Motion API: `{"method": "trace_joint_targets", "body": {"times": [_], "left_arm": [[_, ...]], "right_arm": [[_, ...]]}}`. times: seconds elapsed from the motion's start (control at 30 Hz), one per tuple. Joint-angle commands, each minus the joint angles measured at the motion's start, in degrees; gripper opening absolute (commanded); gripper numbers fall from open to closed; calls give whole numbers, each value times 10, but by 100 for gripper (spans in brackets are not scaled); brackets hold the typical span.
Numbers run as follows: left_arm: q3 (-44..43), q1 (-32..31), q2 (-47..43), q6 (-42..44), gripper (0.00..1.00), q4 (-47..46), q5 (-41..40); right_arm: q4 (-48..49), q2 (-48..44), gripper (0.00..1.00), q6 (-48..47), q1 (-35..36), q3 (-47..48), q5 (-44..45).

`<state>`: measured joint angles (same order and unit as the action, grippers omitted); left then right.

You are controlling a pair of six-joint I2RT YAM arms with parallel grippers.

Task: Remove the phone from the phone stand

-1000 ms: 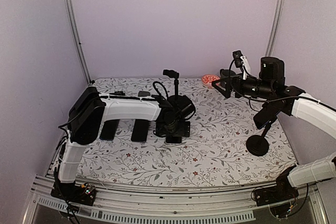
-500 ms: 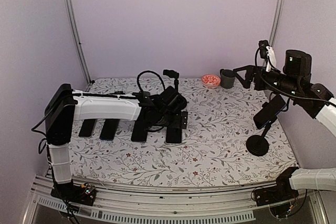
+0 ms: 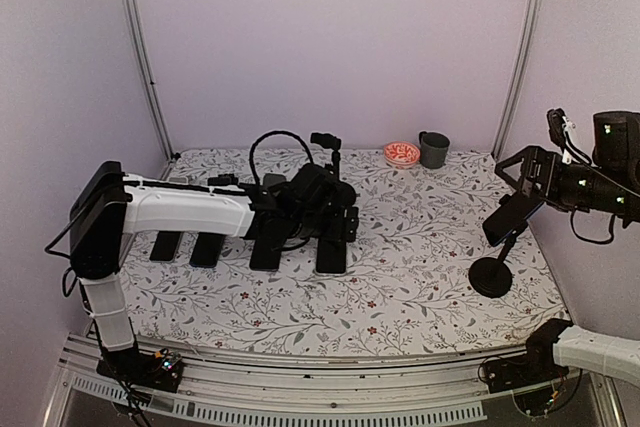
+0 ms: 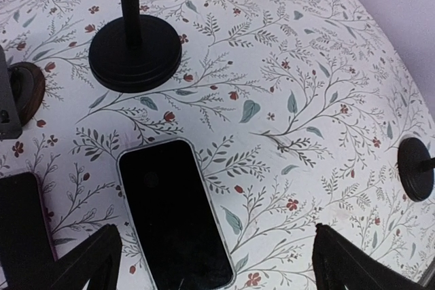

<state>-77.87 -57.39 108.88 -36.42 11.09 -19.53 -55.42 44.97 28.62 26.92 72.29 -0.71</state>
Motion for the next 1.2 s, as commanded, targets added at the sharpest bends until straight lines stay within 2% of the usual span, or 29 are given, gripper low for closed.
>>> {"method": "trace_joint_targets", "body": {"times": [0.0,0.33,0.53,0.8,1.03,1.17], "left_arm": [[15,-7,-19,9,99,-49,19],[16,-6,-28,14,99,-52,18],[20,-6,-36,13,99,-58,17],[23,-4,-39,21,99,-62,20],[29,0,-45,23,99,-66,21],[33,2,-48,25,99,-71,23]], "right_arm": [[-106,-33,100,83,-2,-23,0],[-67,-79,97,174,-3,-175,68],[-15,-81,91,194,-3,-217,107],[55,-56,85,168,-11,-238,139],[96,-47,79,107,-108,-249,70],[121,-45,71,84,-144,-259,34]]}}
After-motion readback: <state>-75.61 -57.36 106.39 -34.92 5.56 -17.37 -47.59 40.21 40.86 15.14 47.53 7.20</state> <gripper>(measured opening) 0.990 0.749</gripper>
